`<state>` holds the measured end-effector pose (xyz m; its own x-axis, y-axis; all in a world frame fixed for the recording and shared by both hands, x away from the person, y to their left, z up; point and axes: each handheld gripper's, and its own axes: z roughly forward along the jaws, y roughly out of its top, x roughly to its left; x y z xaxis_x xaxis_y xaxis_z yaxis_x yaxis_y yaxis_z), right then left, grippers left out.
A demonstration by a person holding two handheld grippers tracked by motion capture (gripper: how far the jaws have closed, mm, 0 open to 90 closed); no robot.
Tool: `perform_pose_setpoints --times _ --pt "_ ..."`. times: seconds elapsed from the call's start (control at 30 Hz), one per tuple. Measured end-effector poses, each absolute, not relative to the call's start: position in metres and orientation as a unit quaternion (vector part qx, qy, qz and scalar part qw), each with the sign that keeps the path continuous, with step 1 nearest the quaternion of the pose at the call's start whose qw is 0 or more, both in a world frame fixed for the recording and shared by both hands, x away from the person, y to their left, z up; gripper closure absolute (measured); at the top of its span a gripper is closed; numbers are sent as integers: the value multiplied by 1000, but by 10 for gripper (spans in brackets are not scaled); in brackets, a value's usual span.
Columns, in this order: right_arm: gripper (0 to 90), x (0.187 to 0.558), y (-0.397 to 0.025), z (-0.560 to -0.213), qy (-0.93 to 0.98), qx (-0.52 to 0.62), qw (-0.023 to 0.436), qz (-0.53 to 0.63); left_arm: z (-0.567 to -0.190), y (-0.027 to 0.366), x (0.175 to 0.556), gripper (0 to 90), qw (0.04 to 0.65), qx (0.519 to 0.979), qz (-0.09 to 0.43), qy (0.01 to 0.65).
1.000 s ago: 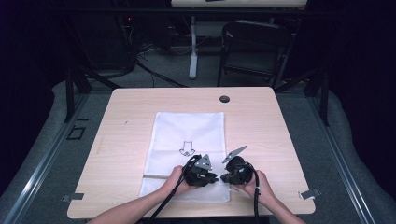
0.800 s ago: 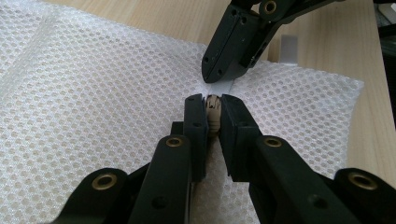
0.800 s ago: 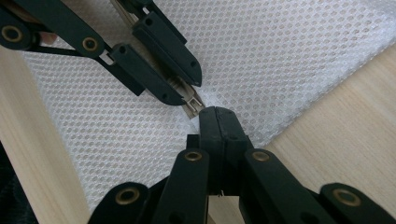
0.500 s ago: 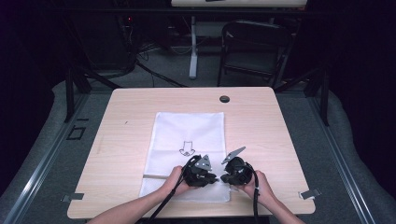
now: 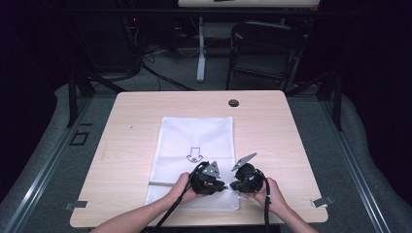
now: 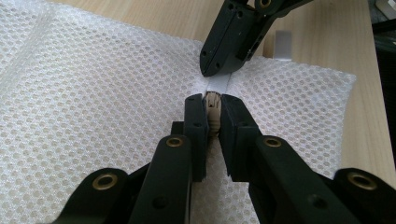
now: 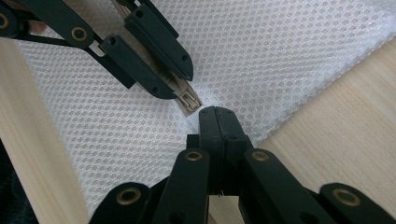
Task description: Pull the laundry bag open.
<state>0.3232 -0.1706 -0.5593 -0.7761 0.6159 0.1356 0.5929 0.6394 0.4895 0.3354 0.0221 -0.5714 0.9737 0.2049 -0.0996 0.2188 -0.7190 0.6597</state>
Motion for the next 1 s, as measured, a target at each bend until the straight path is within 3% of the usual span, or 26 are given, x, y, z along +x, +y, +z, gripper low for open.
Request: perform_pose_setpoints --times 1.0 --pt "900 324 -173 -559 912 319 24 257 -569 42 336 819 361 925 -11 119"
